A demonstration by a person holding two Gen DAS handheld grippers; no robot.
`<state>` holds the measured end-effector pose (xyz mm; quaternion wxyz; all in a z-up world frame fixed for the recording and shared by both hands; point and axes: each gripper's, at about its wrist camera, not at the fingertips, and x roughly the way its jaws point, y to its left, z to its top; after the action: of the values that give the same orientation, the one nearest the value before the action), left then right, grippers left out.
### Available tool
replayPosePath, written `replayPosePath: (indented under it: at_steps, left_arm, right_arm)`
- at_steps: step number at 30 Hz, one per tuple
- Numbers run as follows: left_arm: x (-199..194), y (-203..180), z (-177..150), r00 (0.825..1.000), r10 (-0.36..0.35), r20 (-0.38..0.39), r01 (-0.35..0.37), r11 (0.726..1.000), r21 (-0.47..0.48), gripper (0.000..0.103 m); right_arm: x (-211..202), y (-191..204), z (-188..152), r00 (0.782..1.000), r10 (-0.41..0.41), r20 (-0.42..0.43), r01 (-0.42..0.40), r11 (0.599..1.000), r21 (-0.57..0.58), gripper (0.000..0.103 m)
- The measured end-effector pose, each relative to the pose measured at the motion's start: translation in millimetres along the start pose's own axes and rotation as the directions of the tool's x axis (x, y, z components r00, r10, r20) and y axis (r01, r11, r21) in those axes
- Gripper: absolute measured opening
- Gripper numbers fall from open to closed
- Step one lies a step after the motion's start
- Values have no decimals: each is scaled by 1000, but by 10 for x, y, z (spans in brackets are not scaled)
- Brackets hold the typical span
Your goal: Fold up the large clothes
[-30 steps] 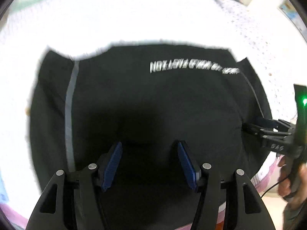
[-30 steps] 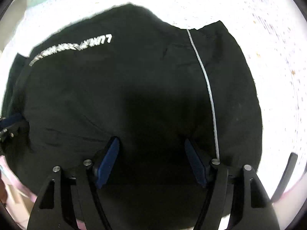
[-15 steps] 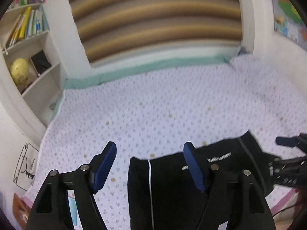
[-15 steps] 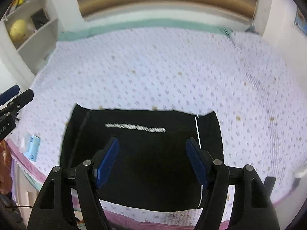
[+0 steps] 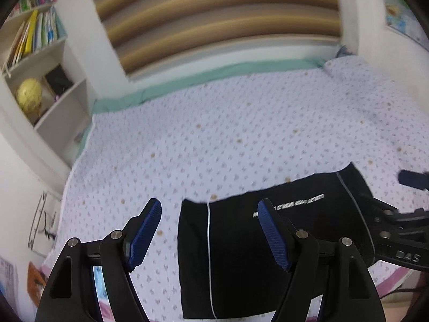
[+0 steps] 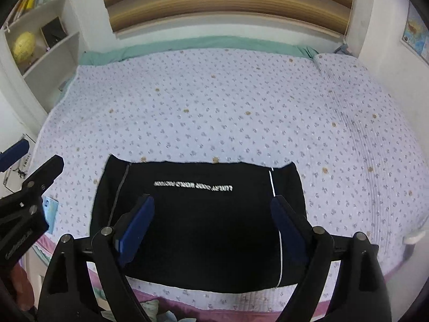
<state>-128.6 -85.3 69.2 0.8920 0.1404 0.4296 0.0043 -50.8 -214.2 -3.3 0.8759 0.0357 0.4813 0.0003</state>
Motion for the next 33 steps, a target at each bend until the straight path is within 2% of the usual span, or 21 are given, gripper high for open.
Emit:
replayPosePath:
  at_steps: [5, 11, 17, 25, 29, 33]
  left_arm:
    - [165, 51, -54, 1000, -3, -30, 2, 1000, -23, 75]
    - [287, -21, -141, 998, -7, -68, 7, 1000, 6, 75]
    - [254, -33, -148, 999, 28, -44, -27, 999, 30, 75]
    - [307, 53, -124, 998, 0, -68, 0, 1000, -3, 75]
    - [347, 62, -140, 995, -42, -93, 39, 999, -27, 75]
    - [362, 14, -165, 995, -35, -96, 35, 999, -9, 75]
  right_arm:
    - [215, -71, -89, 998, 6, -55, -4, 999, 38, 90]
    - [383, -150, -127, 995, 12, -99, -6, 998, 68, 90]
    - [399, -207, -124, 995, 4, -104, 3, 997, 72, 90]
    - [358, -202, -95, 996, -3, -87, 8, 998, 55, 90]
    - [343, -198, -102, 997, -12, -82, 16, 999, 50, 90]
    - [371, -214, -126, 996, -7, -93, 12, 998, 59, 90]
